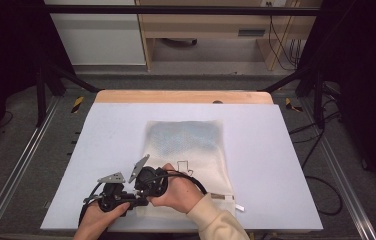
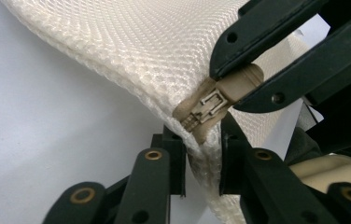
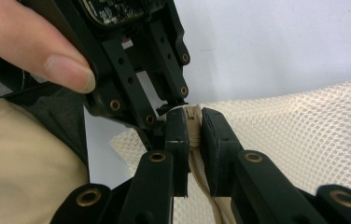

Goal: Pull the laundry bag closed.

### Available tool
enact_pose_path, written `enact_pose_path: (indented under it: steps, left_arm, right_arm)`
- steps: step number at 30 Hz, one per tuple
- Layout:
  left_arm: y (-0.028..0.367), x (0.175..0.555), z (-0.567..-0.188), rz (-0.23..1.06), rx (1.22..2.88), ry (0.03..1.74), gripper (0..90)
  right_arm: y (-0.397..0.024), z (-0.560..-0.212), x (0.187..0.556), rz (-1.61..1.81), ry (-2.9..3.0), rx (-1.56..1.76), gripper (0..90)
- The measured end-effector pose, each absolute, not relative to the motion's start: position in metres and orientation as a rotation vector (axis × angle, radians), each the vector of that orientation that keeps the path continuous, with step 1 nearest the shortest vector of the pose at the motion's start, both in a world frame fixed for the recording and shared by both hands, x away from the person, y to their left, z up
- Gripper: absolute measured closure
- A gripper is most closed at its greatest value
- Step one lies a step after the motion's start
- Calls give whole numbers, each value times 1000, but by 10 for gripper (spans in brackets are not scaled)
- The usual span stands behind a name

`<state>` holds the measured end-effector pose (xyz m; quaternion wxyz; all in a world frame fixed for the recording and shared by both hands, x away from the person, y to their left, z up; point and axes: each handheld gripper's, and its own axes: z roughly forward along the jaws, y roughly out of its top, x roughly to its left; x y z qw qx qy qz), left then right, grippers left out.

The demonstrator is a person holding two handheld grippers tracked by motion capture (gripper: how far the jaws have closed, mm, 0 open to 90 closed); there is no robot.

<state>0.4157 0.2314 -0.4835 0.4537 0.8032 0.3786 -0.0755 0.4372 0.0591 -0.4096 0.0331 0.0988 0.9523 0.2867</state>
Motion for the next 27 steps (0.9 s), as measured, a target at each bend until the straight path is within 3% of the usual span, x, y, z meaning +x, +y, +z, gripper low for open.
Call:
enact_pose_path:
  steps: [27]
  left_arm:
    - [229, 414, -479, -158, 1982, 944, 825]
  right_arm:
    - [46, -412, 434, 748, 2943, 300, 823]
